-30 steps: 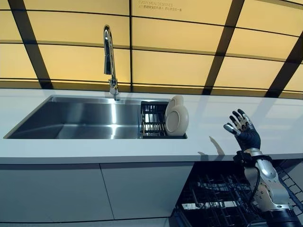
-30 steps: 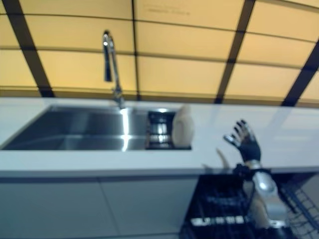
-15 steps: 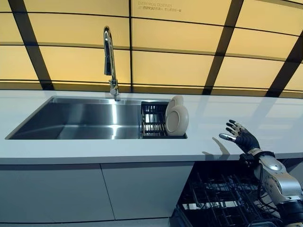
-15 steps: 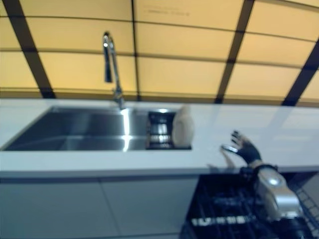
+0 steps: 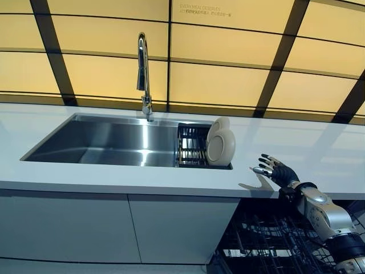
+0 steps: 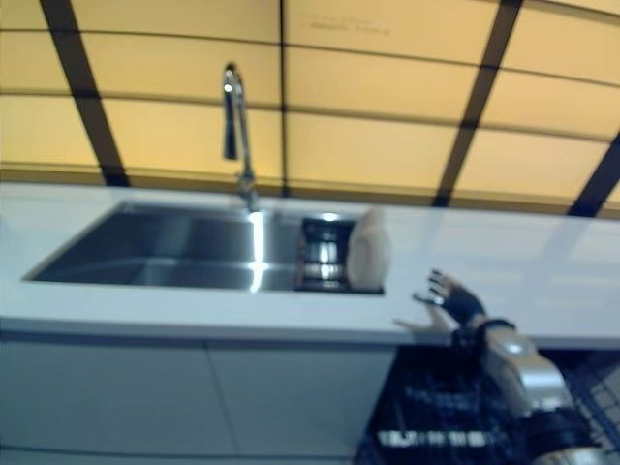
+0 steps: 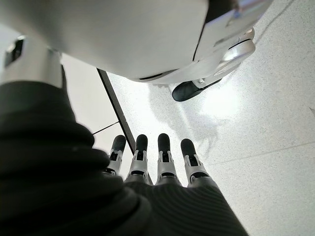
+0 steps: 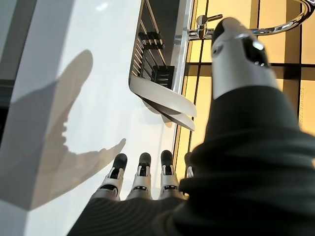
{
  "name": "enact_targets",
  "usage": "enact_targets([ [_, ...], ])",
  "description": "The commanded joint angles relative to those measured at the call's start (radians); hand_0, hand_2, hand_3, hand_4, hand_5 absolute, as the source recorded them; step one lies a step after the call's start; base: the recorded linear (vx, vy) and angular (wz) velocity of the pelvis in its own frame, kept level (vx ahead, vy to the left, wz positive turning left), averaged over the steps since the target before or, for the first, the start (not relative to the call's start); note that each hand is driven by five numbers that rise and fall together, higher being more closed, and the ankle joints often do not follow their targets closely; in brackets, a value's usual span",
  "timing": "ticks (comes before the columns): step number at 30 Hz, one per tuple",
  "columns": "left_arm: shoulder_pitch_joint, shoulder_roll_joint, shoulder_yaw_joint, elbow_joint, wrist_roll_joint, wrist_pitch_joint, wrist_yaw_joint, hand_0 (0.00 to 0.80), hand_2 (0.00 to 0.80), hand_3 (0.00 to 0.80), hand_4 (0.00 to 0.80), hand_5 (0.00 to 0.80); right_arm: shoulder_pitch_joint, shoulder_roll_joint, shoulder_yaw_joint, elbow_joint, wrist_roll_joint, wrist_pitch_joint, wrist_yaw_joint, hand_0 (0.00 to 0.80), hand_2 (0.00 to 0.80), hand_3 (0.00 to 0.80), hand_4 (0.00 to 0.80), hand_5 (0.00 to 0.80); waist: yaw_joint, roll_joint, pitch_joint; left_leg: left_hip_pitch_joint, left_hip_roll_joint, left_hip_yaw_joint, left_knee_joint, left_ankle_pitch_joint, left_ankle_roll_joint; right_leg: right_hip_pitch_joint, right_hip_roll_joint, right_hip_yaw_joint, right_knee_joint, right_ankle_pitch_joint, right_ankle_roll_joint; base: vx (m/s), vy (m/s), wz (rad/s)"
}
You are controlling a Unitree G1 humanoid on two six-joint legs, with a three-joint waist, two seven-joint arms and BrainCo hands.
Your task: Take plates into dishwasher
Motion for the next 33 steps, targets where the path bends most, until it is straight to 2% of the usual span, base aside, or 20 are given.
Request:
enact_targets([
  [1,-0.054,0.035,-0.068,0.021,0.029,0.004,-0.010,0.000,0.000,0.000,0.000,0.000,-0.159,-0.010,0.018,0.046,0.016,-0.017,0.020,0.000,0.000,0.000,0.000,0.000,0.050,-0.011,0.001,0.032,-0.019,0.002,0.011,-0.056,0.027,-0.014,0.012,-0.001,0.014,0.013,-0.015,0.017,0.026,0.03],
  [7,-0.062,0.039,-0.085,0.011,0.024,0.002,-0.017,0.000,0.000,0.000,0.000,0.000,-0.214,-0.022,0.040,0.085,0.064,0.020,0.025,0.000,0.000,0.000,0.000,0.000,0.063,-0.011,0.000,0.035,-0.022,-0.007,0.013,-0.057,0.028,-0.005,0.010,-0.008,0.019,0.008,-0.017,0.009,0.017,0.09],
  [20,-0.054,0.046,-0.090,0.020,0.028,0.000,-0.019,0.000,0.000,0.000,0.000,0.000,-0.279,-0.072,0.040,0.123,0.095,0.033,0.036,0.000,0.000,0.000,0.000,0.000,0.074,-0.014,-0.006,0.042,-0.026,-0.017,0.011,-0.058,0.030,0.003,0.007,-0.015,0.029,0.001,-0.018,0.000,0.001,0.00],
  [33,-0.063,0.039,-0.103,0.012,0.019,0.003,-0.015,0.000,0.000,0.000,0.000,0.000,-0.289,-0.044,0.079,0.127,0.082,0.057,0.044,0.000,0.000,0.000,0.000,0.000,0.080,-0.015,-0.001,0.043,-0.030,-0.019,0.009,-0.058,0.033,0.009,0.004,-0.020,0.027,0.002,-0.017,0.000,0.000,0.00],
])
